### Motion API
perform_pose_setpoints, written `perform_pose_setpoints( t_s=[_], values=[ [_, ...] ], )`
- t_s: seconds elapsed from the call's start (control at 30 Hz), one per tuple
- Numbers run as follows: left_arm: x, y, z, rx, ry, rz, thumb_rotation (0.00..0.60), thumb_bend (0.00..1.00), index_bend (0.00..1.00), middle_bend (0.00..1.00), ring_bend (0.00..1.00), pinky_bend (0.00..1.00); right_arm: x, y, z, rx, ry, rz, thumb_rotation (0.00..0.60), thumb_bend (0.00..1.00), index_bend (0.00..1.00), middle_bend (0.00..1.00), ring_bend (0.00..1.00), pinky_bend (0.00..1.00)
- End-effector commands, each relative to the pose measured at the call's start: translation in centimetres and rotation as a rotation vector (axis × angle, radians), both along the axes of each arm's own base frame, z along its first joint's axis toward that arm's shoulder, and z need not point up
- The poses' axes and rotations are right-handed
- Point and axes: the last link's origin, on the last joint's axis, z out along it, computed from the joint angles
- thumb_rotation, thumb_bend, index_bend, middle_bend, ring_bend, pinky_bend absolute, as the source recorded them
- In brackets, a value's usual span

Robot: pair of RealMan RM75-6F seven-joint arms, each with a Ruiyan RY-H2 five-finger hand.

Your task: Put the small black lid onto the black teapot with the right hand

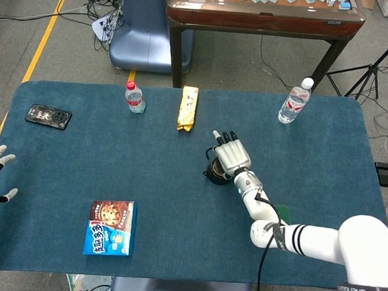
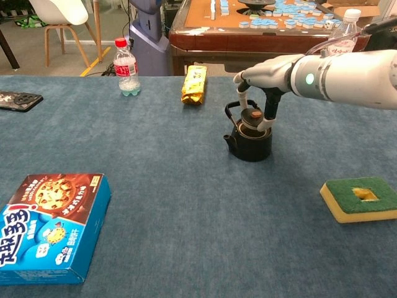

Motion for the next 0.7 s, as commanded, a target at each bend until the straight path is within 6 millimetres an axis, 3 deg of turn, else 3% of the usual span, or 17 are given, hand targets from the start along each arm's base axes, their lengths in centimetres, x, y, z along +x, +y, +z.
perform_pose_setpoints(
  t_s=[0.03,0.7],
  values=[
    [-0.08,0.0,-0.01,-0.001,-0.002,0.001,0.6,0.26,0.16,0.0,0.0,0.0,0.01,-0.02,-0.06,0.0,0.004,0.003,0.6,0.22,0.4,0.0,0.0,0.0],
    [-0.3,-0.16,0.08,0.006,-0.003,0.002,0.6,0.26,0.16,0.0,0.0,0.0,-0.35,-0.32,-0.39,0.004,0.025,-0.001,0.6,0.22,0.27,0.0,0.0,0.0]
  ],
)
